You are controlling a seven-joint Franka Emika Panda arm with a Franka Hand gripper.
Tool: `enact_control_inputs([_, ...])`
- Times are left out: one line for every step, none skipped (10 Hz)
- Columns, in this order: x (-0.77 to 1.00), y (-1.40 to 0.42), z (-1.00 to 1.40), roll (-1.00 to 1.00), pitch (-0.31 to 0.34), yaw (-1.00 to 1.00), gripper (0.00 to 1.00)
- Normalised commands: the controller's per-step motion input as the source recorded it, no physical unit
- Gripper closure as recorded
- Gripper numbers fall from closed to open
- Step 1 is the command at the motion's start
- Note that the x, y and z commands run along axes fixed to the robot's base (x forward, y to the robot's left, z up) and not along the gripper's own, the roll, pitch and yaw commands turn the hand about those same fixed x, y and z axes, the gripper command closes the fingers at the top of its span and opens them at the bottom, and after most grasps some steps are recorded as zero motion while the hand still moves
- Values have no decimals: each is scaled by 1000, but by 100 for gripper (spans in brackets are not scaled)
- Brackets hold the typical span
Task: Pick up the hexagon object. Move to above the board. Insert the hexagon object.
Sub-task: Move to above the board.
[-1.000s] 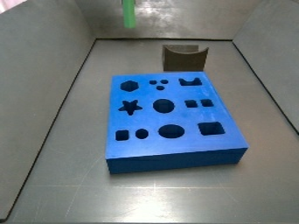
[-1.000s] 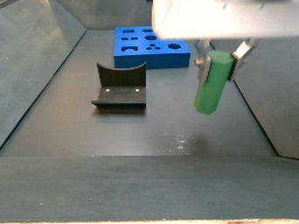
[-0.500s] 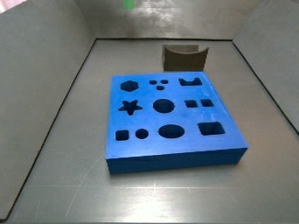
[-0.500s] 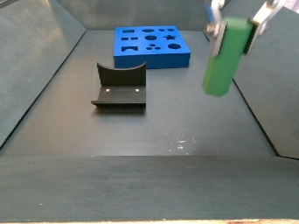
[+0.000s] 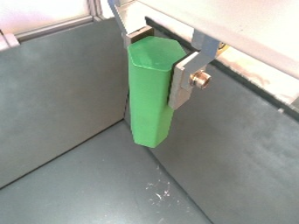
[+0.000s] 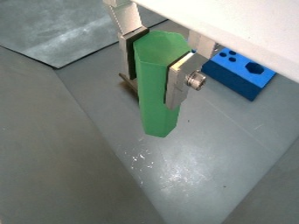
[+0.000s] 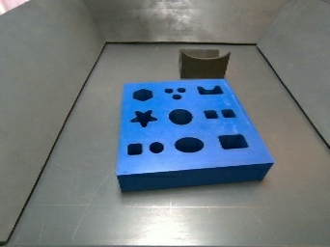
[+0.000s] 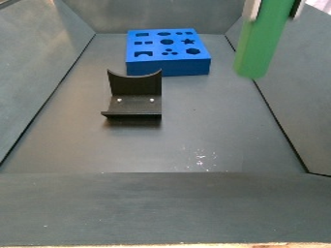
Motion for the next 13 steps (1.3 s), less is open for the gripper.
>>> enact_control_inputs([149,-1000,161,-140,247,-665,100])
enact_control_inputs([152,-1000,149,-134,232,-629,100])
enact_control_inputs([149,-1000,156,-121,173,-440,100])
enact_control_inputs([151,-1000,156,-119,96,-229,100])
enact_control_inputs([152,-1000,157,-95,71,-107,100])
enact_control_inputs([153,-1000,160,-65,54,-42,100])
enact_control_inputs([153,-1000,164,-30,44,-22,100])
enact_control_inputs([153,-1000,166,-23,40,-8,100])
enact_control_inputs([154,-1000,168,-12,45,-6,100])
enact_control_inputs([157,-1000,173,-5,57,1,100])
enact_control_inputs([159,-1000,174,-10,59,7,100])
enact_control_inputs([167,-1000,178,-20,73,5,100])
enact_control_inputs([174,-1000,180,-8,90,6,100])
